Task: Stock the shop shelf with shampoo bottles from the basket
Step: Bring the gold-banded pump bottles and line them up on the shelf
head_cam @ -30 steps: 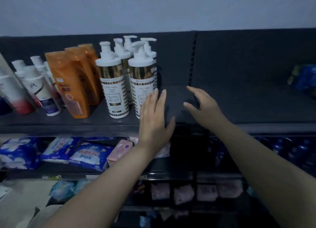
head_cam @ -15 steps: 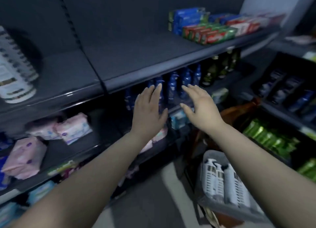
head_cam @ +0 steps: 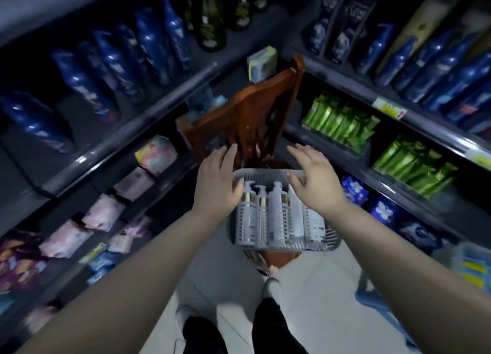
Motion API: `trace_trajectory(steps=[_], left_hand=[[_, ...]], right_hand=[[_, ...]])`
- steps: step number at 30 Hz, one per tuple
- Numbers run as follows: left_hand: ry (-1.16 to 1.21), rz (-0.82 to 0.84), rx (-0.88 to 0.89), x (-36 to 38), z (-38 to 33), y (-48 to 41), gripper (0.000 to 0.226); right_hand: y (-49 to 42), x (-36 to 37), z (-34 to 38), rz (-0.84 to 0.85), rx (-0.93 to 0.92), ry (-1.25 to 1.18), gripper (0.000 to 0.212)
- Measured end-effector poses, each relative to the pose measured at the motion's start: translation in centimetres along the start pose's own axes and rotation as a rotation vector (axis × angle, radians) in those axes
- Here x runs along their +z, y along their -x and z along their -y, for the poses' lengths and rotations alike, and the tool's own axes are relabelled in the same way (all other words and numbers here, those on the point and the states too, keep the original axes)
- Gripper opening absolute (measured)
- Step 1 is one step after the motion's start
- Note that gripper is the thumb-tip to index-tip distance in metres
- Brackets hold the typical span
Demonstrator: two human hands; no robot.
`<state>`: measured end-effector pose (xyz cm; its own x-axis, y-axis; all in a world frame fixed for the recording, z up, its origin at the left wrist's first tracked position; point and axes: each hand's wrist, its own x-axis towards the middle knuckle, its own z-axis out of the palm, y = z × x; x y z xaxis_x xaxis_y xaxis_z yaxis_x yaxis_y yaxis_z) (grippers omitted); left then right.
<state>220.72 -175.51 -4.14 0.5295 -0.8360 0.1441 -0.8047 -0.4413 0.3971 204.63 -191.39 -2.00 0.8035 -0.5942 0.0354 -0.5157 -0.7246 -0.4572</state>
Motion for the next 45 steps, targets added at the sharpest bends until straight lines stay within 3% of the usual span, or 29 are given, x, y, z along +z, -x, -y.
trace_trajectory(steps=[9,17,29,37,40,42,45], left_hand=[[0.044,0.317,-0.097,14.0,-0.3,1.9,0.072],[0.199,0.570,-0.226,25.4,-1.3,0.6,0.082],[0.172,0.612,-0.547,30.3,-4.1,-1.4,0.113],[0.596,0.571,-0.724,28.9,-1.7,-0.9,0.122],[0.862,0.585,-0.762,26.8,0.3,-0.5,0.119],[0.970,0.597,-0.757,25.3,1.4,-0.1,0.112],[1.060,0.584,-0.744,23.9,2.3,0.2,0.081]], right_hand=[[4.4,9.1,-11.9,0.154,0.241,-0.023,0.056],[5.6,17.4,-17.4,0.132,0.336,0.002,0.069],[4.8,22.6,-20.2,0.233,0.489,0.083,0.077],[3.0,24.1,-19.7,0.245,0.390,0.128,0.079],[2.2,23.6,-18.3,0.211,0.334,-0.067,0.067],[1.4,22.8,-16.7,0.245,0.357,-0.398,0.058],[0.4,21.4,-14.1,0.309,0.421,-0.863,0.044]])
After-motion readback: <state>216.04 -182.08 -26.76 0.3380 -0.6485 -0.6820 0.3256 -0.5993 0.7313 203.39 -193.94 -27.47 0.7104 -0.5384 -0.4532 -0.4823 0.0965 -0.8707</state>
